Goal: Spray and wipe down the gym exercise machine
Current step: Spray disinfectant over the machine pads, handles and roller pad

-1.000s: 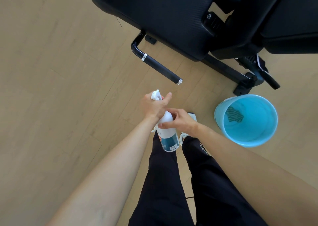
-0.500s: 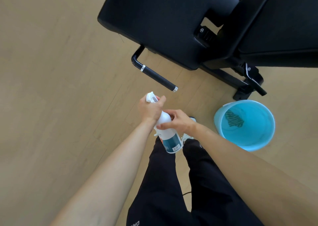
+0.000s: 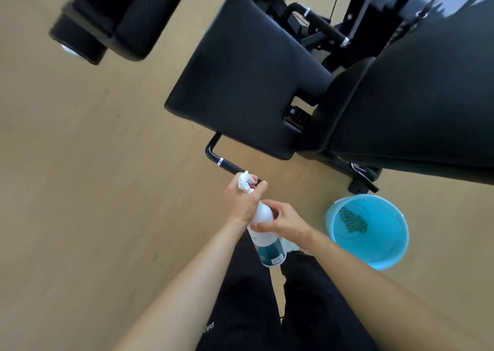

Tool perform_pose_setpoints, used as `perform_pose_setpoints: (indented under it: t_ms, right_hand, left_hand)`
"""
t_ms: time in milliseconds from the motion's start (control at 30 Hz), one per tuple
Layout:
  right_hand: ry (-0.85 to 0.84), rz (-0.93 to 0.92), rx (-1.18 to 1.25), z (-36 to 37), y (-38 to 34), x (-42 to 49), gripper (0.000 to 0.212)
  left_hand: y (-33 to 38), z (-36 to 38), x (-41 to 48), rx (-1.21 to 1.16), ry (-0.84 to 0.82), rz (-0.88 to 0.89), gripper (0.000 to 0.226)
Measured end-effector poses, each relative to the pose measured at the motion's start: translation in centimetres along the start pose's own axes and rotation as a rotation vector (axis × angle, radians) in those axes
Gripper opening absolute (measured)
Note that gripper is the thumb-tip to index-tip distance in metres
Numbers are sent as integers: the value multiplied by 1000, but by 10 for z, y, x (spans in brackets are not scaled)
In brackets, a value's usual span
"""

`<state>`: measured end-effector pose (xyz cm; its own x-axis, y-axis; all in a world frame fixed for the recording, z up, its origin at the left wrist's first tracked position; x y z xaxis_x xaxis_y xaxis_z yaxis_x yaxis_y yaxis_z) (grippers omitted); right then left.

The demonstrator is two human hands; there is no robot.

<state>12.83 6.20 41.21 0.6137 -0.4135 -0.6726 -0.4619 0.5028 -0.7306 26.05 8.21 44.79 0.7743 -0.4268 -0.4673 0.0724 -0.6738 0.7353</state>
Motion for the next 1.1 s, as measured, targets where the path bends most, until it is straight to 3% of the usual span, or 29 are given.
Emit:
perform_pose_setpoints:
  t_ms: [200,433,567,633,733,933,1000,1100]
  right_hand:
    - [56,-69,-10,-21,-71,20,43]
    - [105,-92,-54,-34,-154,60,46]
    - [177,-94,-4,-43,-185,84,43]
    - [224,-103,41,-50,-196,95,43]
    - [308,-99,122,-69,-206,111,49]
    - [416,-65,369,-122,-213,144,41]
    - [410,-9,454,-137,-213,159,52]
    - [433,115,510,-157,-211,181,100]
  left_hand:
    - [64,2,35,-64,-118,138,25]
    - [141,7,113,132,-176,303,38]
    - [182,18,147,159,-249,397,25]
    - [192,25,160,77,-347,372,23]
    - [194,37,176,-70,-525,226,59]
    - [167,62,182,37,-791,20,82]
    - [162,72,182,103,-841,12,79]
    - [164,87,190,222,-780,17,68]
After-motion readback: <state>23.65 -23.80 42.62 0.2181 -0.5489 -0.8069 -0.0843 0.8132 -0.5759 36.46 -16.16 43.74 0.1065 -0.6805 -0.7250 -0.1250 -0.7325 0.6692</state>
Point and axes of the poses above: each hand's wrist, its own x-axis towards the middle knuckle, its own z-axis out of the palm, y = z × x, the point moved 8 cm from there along x, towards the middle knuckle, and after that the axes turned 9 degrees about y, right-handed, at the moved point
